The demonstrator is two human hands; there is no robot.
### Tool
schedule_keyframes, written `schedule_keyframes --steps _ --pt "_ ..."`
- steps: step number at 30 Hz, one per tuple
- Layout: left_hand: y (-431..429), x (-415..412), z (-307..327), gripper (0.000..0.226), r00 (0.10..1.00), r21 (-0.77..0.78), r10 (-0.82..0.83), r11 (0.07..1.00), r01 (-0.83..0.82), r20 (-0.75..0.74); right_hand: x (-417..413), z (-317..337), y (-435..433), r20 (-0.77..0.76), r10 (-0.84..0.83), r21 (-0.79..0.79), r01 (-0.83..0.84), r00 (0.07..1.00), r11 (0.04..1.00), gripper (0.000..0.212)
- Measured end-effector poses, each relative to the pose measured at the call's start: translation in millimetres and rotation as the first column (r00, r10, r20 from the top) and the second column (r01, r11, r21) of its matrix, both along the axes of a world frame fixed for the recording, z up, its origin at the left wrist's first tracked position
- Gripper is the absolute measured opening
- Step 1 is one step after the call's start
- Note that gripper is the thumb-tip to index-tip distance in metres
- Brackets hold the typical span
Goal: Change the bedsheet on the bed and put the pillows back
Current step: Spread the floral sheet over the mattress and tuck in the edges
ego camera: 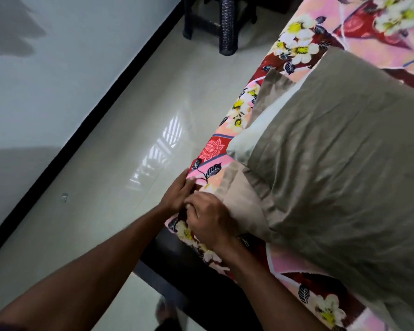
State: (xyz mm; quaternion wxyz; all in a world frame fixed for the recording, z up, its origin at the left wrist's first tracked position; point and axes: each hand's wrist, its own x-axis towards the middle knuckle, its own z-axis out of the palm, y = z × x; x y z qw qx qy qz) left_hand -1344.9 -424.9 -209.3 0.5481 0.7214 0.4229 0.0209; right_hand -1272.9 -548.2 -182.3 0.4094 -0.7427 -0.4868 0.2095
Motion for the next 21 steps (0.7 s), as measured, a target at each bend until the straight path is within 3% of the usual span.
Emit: schedule_keyframes --steps 5,8,11,13,15,17,19,21 --pt "-2 -14 -19 0.04 1.0 0.015 -0.022 1.0 0.021 0.007 21 -5 59 0.049 -0.212 -0.072 0.215 0.976 0.974 0.045" --pt "3 -17 -24 0.057 0.999 -0.031 -0.031 0.999 0.03 -0.033 54 -24 89 0.258 -0.344 -0.136 0.386 0.903 0.912 0.056" --pt "15 -24 -33 0.049 0.995 -0.055 -0.086 0.995 0.088 0.049 77 -40 105 0.486 -0.367 -0.281 0.54 0.793 0.793 0.067" --pt "39 -33 -46 0.049 0.984 -0.173 -0.171 0.969 0.176 0.04 71 -51 124 0.608 -0.338 -0.344 0.621 0.719 0.704 0.067" --pt "72 -45 -58 0.04 0.972 -0.321 -0.232 0.919 0.23 0.034 63 -57 143 0.663 -0.269 -0.321 0.589 0.699 0.741 0.06" --pt "103 -51 -61 0.024 0.944 -0.368 -0.321 0.871 0.325 0.072 68 -59 148 0.662 -0.192 -0.318 0.503 0.725 0.804 0.055" --pt "142 -58 -55 0.017 0.936 -0.348 -0.352 0.876 0.332 0.009 72 -58 159 0.576 -0.227 -0.273 0.446 0.786 0.853 0.054" --pt "175 -57 -42 0.022 0.94 -0.348 -0.34 0.879 0.325 0.017 76 -50 161 0.499 -0.343 -0.22 0.498 0.796 0.839 0.053"
